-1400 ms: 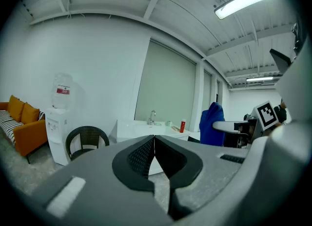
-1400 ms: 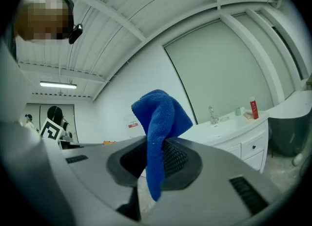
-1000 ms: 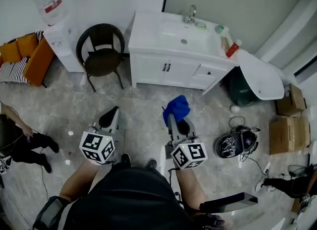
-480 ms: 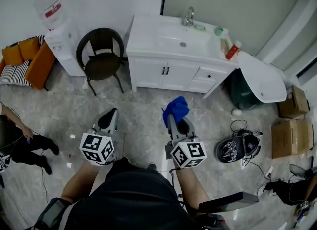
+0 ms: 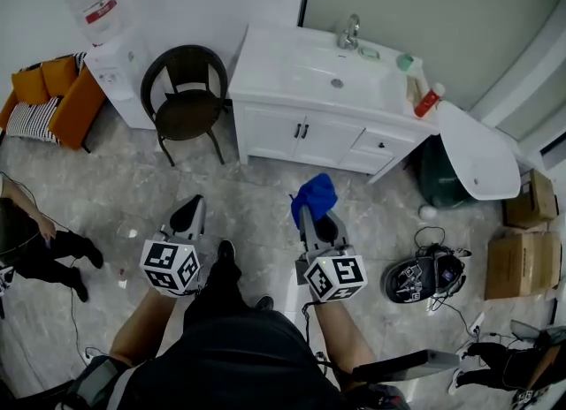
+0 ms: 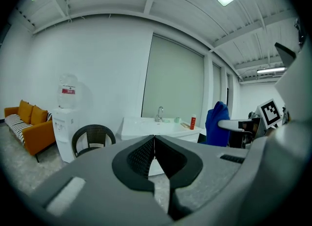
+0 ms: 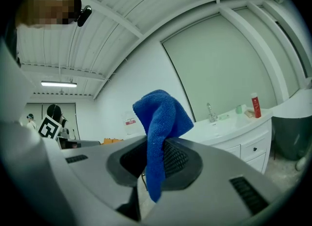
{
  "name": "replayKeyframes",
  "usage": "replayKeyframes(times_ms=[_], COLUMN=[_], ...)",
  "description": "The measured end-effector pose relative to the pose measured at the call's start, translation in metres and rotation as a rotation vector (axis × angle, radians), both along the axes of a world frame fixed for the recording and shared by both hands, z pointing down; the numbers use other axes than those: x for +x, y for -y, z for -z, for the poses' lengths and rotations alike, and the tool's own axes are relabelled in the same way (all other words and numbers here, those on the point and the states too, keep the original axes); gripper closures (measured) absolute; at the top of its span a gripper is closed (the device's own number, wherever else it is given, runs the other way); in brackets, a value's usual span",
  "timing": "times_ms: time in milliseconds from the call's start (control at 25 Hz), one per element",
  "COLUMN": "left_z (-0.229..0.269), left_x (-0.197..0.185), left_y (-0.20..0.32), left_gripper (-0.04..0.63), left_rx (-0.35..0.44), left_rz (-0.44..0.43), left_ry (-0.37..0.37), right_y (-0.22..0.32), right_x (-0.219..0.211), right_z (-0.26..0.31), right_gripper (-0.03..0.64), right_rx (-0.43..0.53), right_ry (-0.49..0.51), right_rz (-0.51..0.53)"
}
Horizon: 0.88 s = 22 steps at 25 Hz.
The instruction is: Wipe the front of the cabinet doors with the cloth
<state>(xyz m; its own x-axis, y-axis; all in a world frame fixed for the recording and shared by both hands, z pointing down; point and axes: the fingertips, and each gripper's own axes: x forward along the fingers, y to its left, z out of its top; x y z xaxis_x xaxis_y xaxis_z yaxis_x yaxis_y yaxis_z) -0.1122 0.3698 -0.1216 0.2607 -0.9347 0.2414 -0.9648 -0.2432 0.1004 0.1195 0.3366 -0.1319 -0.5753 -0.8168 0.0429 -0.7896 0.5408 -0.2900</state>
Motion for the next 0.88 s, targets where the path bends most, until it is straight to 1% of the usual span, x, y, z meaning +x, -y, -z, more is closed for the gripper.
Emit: replayKeyframes(times_ms=[80, 160, 280, 400, 440, 520, 600, 640, 760, 880], left_z=[-0.007, -0.015, -0.026, -0.035, -0.038, -0.047, -0.059, -0.064, -0.08, -0.098], left_x=[-0.006, -0.011, -0.019, -0.036, -0.044, -0.057, -0.069, -0.075, -0.091, -0.098], left_y=[0.016, 0.037, 0.078, 0.123, 0.138, 0.168, 0.196, 0.21, 0.251, 0.283], left_gripper=[0.592, 0.592, 0.592, 0.592, 0.592, 0.592, 0.592, 0.592, 0.592, 0.592], left_rx=[-0.01, -0.019, -0.031, -0.034, -0.031, -0.02, -0.016, -0.019, -0.045, -0.069], left_rz=[0.002, -0.007, -0.037, -0.056, -0.062, -0.079, -0.101, -0.109, -0.122, -0.15], left_ry=[-0.003, -0.01, -0.025, -0.047, -0.043, -0.007, 0.03, 0.031, -0.007, -0.026], right_y=[0.016, 0.035, 0.068, 0.107, 0.121, 0.149, 0.176, 0.19, 0.233, 0.263], right_x=[-0.003, -0.009, -0.022, -0.04, -0.048, -0.067, -0.086, -0.094, -0.115, -0.129], right_z=[-0.006, -0.013, -0.025, -0.038, -0.042, -0.05, -0.059, -0.063, -0.078, -0.096], right_gripper=[0.565, 0.565, 0.565, 0.565, 0.565, 0.565, 0.565, 0.565, 0.565, 0.565], right_rx=[-0.004, -0.009, -0.031, -0.059, -0.062, -0.048, -0.026, -0.02, -0.031, -0.057], right_ry=[0.006, -0.009, -0.053, -0.075, -0.079, -0.097, -0.139, -0.161, -0.193, -0.201], right_rz=[-0.003, -0.008, -0.027, -0.051, -0.05, -0.029, -0.002, 0.006, 0.005, 0.0])
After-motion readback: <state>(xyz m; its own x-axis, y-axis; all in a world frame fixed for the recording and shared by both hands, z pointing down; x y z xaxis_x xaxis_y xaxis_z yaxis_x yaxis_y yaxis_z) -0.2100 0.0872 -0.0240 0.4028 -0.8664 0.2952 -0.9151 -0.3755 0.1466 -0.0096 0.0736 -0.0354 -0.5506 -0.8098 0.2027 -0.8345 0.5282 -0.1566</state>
